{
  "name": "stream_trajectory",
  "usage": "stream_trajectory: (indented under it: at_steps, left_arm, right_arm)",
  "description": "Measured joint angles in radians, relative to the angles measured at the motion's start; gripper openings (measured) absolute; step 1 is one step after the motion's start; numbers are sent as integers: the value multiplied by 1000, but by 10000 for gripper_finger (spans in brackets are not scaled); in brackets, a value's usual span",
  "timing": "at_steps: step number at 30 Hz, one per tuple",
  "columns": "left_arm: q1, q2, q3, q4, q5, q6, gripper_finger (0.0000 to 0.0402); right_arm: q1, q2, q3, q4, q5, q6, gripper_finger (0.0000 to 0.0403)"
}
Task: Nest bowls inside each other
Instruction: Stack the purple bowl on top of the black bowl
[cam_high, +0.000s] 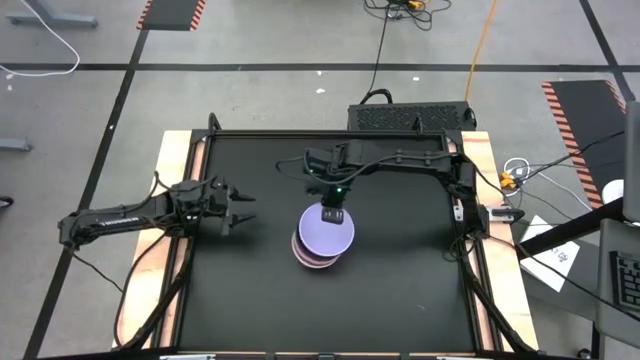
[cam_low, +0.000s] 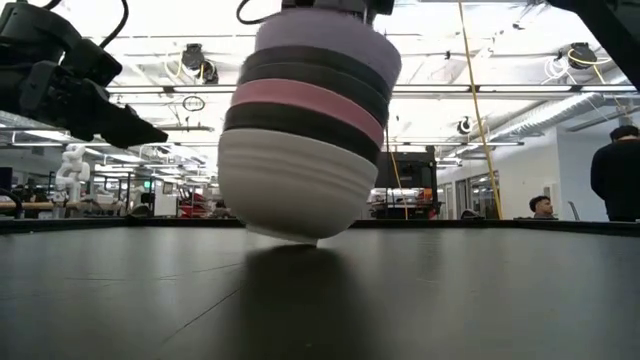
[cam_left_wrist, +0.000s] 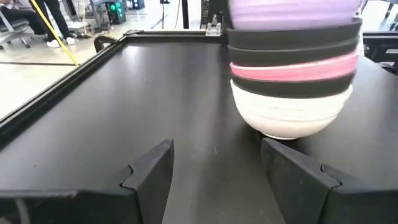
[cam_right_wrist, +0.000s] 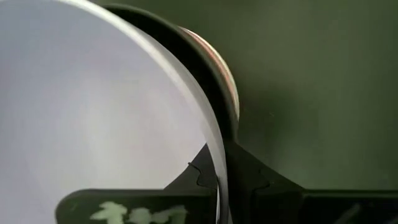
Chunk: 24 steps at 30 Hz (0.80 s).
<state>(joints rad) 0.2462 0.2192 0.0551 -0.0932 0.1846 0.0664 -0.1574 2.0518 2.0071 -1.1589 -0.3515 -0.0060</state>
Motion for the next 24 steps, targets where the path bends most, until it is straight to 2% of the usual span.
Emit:
stream_trajectory:
  at_steps: [4,11,17,24]
  left_arm:
    - [0,7,1,-1,0,0,246]
    - [0,12,1,-1,0,0,246]
    - [0,12,1,-1,0,0,246]
    - [0,12,1,-1,0,0,246]
  right_arm:
    - [2,-3,0,-35,60,12,3]
    - [8,-3,0,-32,65,8,3]
    - [11,-2,0,73,-21,-8,3]
    - [12,42,0,79,-44,-38,3]
